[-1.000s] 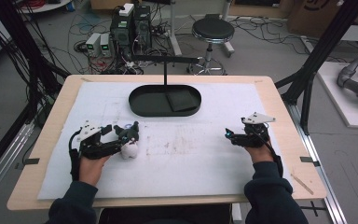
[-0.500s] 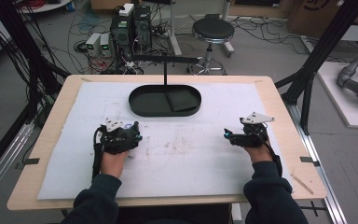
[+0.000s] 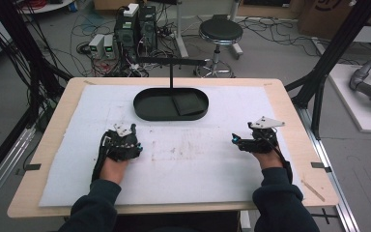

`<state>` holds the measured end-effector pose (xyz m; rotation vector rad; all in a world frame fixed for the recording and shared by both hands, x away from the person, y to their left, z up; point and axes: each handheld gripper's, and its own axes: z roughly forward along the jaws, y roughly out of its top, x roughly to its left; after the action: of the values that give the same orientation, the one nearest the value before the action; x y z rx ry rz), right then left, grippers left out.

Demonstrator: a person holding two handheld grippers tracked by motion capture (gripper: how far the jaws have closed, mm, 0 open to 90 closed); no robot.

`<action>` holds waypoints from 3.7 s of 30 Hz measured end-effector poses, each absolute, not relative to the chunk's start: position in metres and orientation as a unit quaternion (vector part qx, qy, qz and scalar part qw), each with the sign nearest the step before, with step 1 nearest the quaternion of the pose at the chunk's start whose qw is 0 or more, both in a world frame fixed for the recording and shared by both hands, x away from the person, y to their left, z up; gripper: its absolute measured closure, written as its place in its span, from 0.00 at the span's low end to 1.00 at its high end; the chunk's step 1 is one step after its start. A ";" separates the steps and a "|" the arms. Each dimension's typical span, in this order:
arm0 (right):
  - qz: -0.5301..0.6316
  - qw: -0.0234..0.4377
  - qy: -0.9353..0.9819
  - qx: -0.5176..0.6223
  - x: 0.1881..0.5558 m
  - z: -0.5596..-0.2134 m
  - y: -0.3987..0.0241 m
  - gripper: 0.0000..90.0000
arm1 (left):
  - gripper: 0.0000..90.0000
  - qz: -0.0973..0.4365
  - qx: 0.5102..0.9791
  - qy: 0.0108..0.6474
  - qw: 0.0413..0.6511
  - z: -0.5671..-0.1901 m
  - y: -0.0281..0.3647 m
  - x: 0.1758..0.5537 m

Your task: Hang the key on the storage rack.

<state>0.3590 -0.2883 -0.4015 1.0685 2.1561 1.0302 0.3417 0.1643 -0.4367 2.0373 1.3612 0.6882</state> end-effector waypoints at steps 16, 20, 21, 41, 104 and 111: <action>0.390 0.257 0.787 0.404 0.360 -0.400 -0.293 0.25 | 0.45 0.192 0.735 0.457 0.462 -0.392 0.198 0.347; 0.395 0.256 0.782 0.408 0.360 -0.399 -0.294 0.26 | 0.45 0.170 0.732 0.425 0.505 -0.374 0.202 0.355; 0.395 0.256 0.783 0.407 0.360 -0.399 -0.294 0.26 | 0.45 0.164 0.733 0.417 0.512 -0.369 0.203 0.357; 0.412 0.256 0.771 0.414 0.361 -0.397 -0.299 0.26 | 0.44 0.154 0.714 0.382 0.565 -0.320 0.206 0.414; 0.415 0.249 0.768 0.420 0.355 -0.400 -0.307 0.27 | 0.33 0.205 0.729 0.519 0.397 -0.379 0.180 0.496; 0.412 0.249 0.771 0.417 0.354 -0.399 -0.306 0.27 | 0.32 0.208 0.724 0.505 0.420 -0.375 0.182 0.481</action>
<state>0.3542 -0.3058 -0.3995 1.1370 2.0988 1.1229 0.4813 0.1821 -0.3747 1.8155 1.2667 0.5205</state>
